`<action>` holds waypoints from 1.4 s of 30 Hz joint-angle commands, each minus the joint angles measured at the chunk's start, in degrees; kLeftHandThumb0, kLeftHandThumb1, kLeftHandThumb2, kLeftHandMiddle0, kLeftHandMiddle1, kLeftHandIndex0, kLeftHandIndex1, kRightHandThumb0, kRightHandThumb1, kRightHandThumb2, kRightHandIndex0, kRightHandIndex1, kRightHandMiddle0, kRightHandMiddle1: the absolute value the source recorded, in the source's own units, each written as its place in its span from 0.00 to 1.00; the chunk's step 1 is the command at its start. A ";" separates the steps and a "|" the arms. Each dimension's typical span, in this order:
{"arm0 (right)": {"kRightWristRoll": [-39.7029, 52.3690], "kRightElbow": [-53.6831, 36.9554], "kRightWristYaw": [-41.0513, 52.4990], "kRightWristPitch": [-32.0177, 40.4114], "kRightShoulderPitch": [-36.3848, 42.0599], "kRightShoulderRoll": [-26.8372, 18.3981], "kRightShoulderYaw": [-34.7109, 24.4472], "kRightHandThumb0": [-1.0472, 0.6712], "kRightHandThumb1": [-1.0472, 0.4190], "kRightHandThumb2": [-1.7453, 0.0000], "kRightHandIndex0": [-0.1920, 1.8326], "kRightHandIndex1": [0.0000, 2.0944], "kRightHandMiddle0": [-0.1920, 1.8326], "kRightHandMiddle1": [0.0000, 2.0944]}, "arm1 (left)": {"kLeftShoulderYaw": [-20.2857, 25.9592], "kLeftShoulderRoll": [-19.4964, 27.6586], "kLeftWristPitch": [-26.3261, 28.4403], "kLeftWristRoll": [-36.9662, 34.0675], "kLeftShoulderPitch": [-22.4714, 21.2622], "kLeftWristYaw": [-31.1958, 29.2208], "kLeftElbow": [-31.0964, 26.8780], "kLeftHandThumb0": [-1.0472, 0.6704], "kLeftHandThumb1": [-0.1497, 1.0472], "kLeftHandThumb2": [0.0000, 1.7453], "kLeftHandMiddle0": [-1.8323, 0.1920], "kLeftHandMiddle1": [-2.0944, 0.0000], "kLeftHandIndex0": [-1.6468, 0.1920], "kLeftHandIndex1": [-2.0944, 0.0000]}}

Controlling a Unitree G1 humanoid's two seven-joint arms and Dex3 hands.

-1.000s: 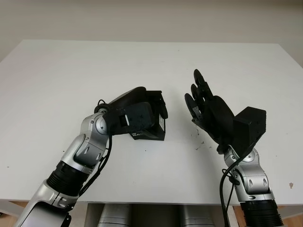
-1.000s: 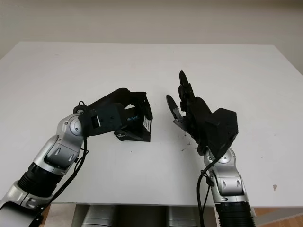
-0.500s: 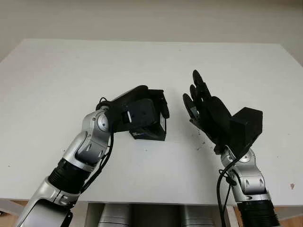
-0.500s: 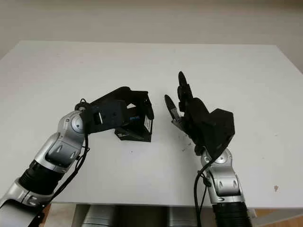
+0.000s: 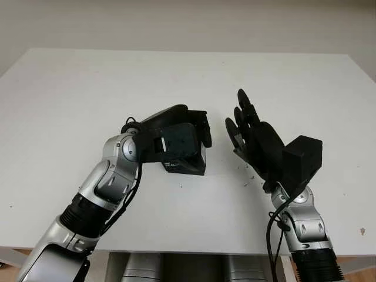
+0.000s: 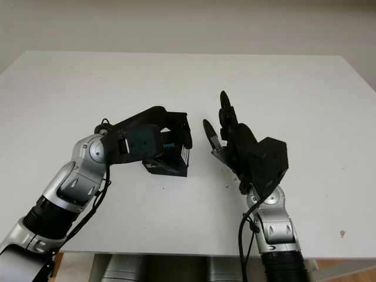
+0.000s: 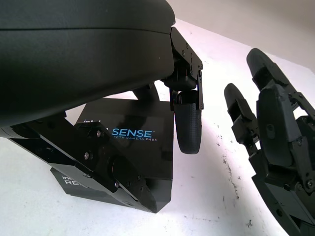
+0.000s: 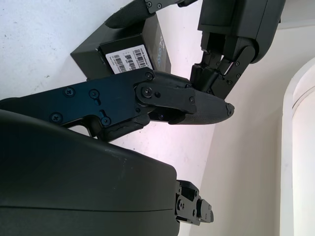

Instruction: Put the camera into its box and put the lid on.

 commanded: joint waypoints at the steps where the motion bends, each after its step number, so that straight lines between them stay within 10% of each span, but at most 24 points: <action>1: 0.07 0.05 -0.10 -0.46 -0.06 0.35 -0.14 0.22 0.00 0.71 0.02 0.03 0.03 0.03 | -1.29 -0.47 -0.19 0.36 -0.82 -0.61 -0.86 0.60 0.90 0.03 0.71 0.33 0.70 0.28; 42: -0.18 5.49 -0.97 -6.17 -0.62 1.76 -0.13 0.21 0.00 0.73 0.02 0.03 0.04 0.03 | -5.44 -2.58 -1.80 6.07 -3.23 -1.98 3.55 0.60 0.90 0.03 0.68 0.27 0.67 0.31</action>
